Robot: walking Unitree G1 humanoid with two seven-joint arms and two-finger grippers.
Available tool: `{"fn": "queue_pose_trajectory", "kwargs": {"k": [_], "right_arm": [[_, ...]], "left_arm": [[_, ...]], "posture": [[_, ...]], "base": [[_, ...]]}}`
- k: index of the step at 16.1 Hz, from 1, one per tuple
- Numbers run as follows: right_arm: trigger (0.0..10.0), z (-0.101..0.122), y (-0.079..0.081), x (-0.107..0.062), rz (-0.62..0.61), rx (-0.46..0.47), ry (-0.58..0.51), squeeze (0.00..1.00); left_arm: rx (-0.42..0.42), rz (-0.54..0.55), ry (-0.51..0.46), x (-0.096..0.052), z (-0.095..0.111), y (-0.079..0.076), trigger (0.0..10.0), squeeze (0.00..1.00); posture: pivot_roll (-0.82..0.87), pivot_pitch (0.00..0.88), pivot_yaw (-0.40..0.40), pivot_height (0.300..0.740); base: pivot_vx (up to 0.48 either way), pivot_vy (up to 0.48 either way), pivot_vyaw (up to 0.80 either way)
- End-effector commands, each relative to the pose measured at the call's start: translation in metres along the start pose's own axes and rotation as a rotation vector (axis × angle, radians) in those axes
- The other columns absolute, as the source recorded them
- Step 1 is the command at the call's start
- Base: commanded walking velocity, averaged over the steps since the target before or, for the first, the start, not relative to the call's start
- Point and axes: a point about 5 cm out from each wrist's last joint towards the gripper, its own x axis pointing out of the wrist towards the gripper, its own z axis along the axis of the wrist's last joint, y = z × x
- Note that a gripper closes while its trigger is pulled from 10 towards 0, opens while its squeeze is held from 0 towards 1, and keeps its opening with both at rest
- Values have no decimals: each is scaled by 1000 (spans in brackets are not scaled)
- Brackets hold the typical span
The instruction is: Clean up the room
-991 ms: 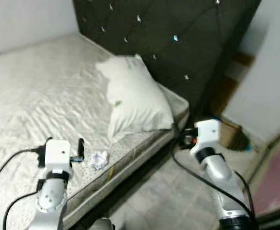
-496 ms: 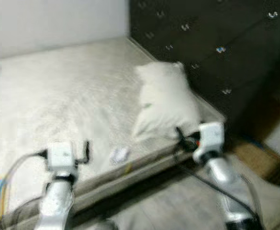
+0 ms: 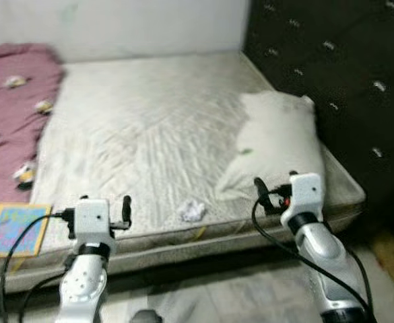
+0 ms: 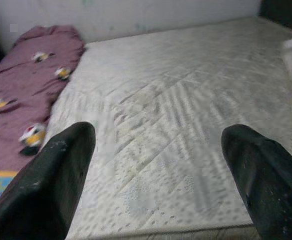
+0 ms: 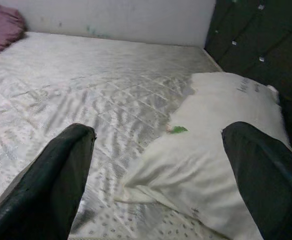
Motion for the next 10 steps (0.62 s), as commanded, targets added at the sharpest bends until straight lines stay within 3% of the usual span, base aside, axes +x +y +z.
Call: {"fn": "queue_pose_trajectory", "kwargs": {"k": [1, 10], "right_arm": [[10000, 2, 3, 2, 7, 0, -4, 0], [10000, 6, 5, 4, 34, -6, -18, 0]], "left_arm": [[-4, -20, -13, 0, 3, 2, 10000, 0], [-40, -59, 5, -3, 0, -2, 10000, 0]], "posture": [[44, 0, -58, 740], [41, 0, -62, 740]], "base": [[0, 0, 0], [0, 0, 55]]}}
